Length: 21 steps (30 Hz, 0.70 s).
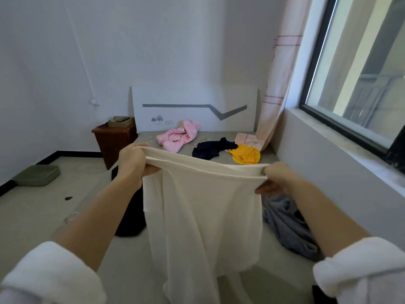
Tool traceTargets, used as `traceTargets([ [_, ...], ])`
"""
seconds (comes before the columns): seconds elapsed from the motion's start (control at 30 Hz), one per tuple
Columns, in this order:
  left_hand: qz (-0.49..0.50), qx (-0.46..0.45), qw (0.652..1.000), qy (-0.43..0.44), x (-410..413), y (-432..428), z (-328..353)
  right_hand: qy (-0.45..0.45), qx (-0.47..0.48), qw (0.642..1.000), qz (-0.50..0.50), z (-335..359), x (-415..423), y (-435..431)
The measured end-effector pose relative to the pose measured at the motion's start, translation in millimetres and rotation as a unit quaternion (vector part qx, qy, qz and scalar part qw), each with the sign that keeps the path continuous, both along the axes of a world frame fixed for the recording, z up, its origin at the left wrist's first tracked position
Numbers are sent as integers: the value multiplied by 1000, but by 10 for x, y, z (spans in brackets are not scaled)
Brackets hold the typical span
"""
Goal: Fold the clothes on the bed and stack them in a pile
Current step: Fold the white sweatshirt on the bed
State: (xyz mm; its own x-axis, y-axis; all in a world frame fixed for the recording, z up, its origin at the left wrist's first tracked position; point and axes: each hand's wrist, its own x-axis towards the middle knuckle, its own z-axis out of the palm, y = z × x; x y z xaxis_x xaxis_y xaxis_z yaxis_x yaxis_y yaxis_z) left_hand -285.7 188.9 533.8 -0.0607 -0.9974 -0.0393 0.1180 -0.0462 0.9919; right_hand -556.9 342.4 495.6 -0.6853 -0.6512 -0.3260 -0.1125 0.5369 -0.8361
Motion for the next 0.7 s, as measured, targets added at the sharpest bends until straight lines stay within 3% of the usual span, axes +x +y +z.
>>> traceTargets([
  [0.1, 16, 42, 998, 35, 64, -127, -120, 42, -69, 995, 51, 469, 74, 152],
  [0.2, 15, 19, 1000, -7, 134, -158, -83, 97, -168, 980, 45, 854, 142, 310],
  [0.27, 27, -47, 998, -17, 163, -121, 54, 117, -255, 960, 5, 1061, 168, 408],
  [0.33, 23, -164, 986, -10, 208, -38, 239, 54, -340, 939, -22, 1198, 156, 469],
  [0.4, 25, -286, 957, -34, 287, 42, 411, -5, -337, 942, 0, 1247, 138, 505],
  [0.47, 34, -352, 932, -82, 362, 89, 514, -10, -271, 962, 40, 1248, 98, 546],
  [0.57, 45, -398, 901, -170, 412, 114, 537, 3, -309, 951, 14, 1260, 31, 565],
  [0.63, 53, -404, 896, -178, 434, 69, 536, 59, -347, 935, -37, 1242, -14, 501],
  [0.7, 77, -387, 896, -202, 422, -95, 515, 114, -312, 941, -59, 1138, -91, 354],
])
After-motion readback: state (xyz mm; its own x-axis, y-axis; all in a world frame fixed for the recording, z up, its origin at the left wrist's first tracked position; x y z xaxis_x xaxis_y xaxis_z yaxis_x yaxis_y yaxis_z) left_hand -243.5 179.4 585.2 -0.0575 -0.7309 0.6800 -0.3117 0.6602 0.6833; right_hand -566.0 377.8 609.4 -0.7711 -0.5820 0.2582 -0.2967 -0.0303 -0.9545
